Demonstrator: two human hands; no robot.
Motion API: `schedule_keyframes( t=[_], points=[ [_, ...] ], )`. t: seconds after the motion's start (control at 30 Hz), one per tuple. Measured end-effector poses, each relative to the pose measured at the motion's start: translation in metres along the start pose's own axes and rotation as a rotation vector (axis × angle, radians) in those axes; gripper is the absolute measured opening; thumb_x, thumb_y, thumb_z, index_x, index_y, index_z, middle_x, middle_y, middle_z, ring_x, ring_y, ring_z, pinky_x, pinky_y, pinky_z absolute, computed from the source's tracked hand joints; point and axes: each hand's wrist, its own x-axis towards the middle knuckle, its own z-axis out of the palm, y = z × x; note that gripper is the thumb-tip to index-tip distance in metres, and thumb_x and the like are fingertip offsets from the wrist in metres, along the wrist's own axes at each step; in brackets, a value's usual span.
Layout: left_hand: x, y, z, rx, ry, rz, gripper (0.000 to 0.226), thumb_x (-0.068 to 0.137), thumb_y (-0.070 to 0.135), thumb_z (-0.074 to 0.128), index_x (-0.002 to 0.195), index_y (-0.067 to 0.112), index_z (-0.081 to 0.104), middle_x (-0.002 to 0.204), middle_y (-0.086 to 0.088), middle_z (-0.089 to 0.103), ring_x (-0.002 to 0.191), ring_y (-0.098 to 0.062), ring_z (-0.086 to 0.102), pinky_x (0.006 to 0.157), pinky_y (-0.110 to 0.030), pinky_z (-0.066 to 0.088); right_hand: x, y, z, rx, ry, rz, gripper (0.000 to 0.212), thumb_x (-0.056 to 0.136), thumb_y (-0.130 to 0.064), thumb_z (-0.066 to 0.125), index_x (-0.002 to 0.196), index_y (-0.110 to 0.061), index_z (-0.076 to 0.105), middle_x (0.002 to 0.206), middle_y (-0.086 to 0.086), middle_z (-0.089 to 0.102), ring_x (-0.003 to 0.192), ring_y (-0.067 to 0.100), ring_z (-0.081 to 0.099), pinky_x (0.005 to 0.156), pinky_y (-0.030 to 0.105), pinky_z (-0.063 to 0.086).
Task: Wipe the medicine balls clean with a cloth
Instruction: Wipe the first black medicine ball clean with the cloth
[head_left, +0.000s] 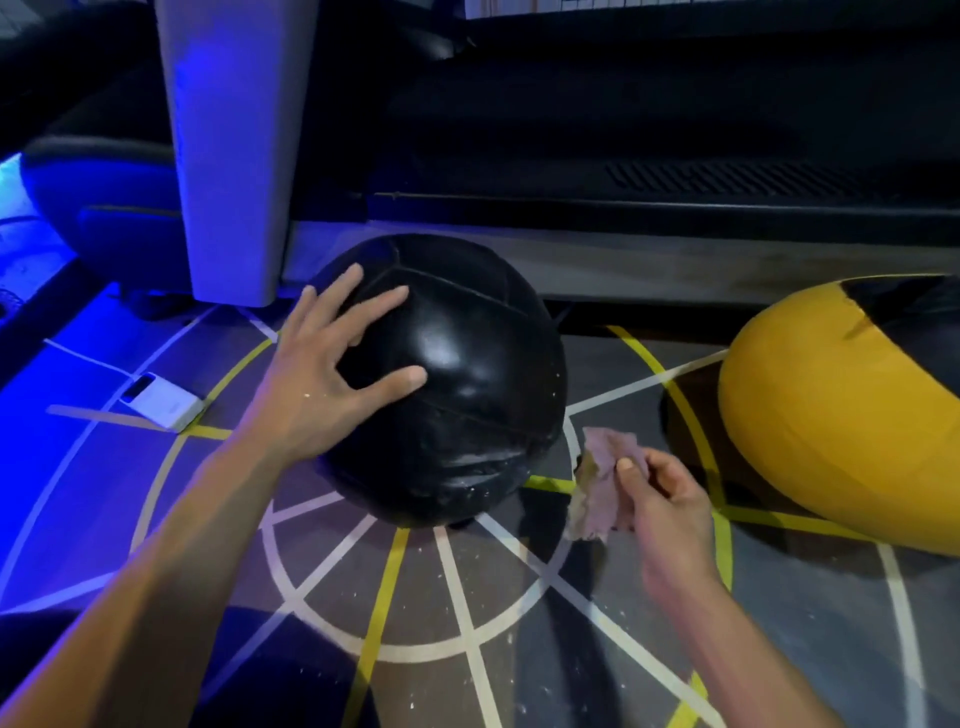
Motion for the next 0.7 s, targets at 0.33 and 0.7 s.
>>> schedule_keyframes(
  t=[0.33,0.7],
  points=[
    [-0.049,-0.022,-0.007,-0.127,0.298,-0.168,0.078,0.072,0.069,0.066,0.142,0.042,0.046,0.138,0.007,0.033,0.128,0.006,0.033,0.103,-0.002,0.024,0.021,0.003,0.038,0.033,-0.006,0.092,0.009,0.098,-0.016,0.067,0.105,-0.016,0.071,0.1,0.009,0.076,0.09,0.026,0.072,0.079,0.046,0.06],
    [-0.059,-0.021,0.0,-0.116,0.336,-0.12,0.077,0.074,0.067,0.068,0.142,0.034,0.051,0.14,-0.003,0.039,0.134,-0.011,0.034,0.105,-0.001,0.023,-0.072,-0.037,0.121,-0.267,-0.388,-0.855,0.008,0.099,-0.013,0.063,0.104,-0.019,0.066,0.104,-0.004,0.065,0.091,0.013,0.063,0.075,0.032,0.054]
  ],
)
